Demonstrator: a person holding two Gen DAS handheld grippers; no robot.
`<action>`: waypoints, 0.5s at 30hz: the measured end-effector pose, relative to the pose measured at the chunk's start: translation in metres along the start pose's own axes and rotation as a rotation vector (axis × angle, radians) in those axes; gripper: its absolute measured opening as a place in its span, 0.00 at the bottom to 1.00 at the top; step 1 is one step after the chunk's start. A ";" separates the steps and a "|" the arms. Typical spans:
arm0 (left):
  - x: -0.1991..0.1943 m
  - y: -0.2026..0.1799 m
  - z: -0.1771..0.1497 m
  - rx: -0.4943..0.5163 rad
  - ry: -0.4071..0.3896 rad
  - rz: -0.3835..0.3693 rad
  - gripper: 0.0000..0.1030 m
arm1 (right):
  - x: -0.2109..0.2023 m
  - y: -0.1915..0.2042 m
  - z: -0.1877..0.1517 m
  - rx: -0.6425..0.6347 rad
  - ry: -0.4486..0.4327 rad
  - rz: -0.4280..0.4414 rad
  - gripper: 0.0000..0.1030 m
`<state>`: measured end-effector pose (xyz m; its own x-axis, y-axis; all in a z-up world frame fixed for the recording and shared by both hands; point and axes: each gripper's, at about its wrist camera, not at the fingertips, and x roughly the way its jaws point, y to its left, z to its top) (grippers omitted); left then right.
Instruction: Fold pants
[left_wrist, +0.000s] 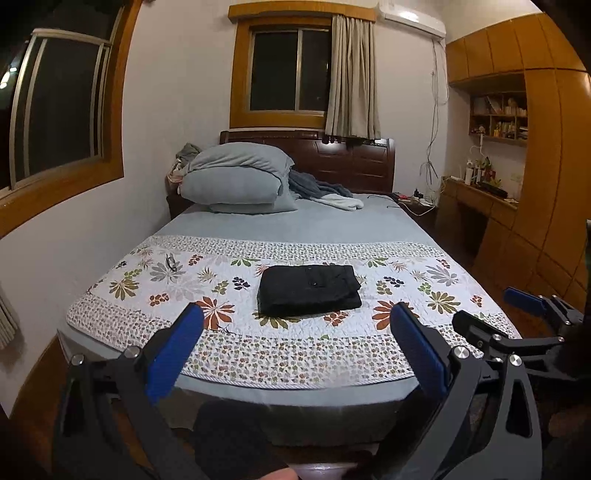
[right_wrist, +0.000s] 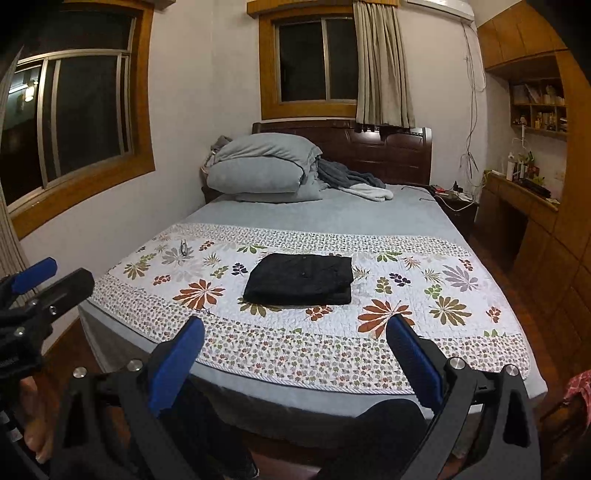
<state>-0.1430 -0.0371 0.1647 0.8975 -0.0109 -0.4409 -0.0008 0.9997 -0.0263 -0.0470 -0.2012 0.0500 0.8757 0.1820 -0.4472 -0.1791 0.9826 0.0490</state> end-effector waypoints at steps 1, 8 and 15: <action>-0.001 0.000 -0.001 -0.005 0.001 -0.003 0.97 | 0.000 0.000 0.000 0.003 0.001 0.002 0.97; 0.006 -0.006 -0.004 0.001 0.028 -0.033 0.97 | 0.001 -0.001 0.000 0.009 0.004 0.012 0.97; 0.026 -0.004 -0.004 -0.016 0.065 -0.062 0.97 | 0.018 -0.006 -0.003 0.012 0.026 0.014 0.97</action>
<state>-0.1210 -0.0418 0.1498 0.8656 -0.0748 -0.4952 0.0464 0.9965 -0.0695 -0.0315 -0.2040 0.0394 0.8611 0.1944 -0.4698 -0.1851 0.9805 0.0663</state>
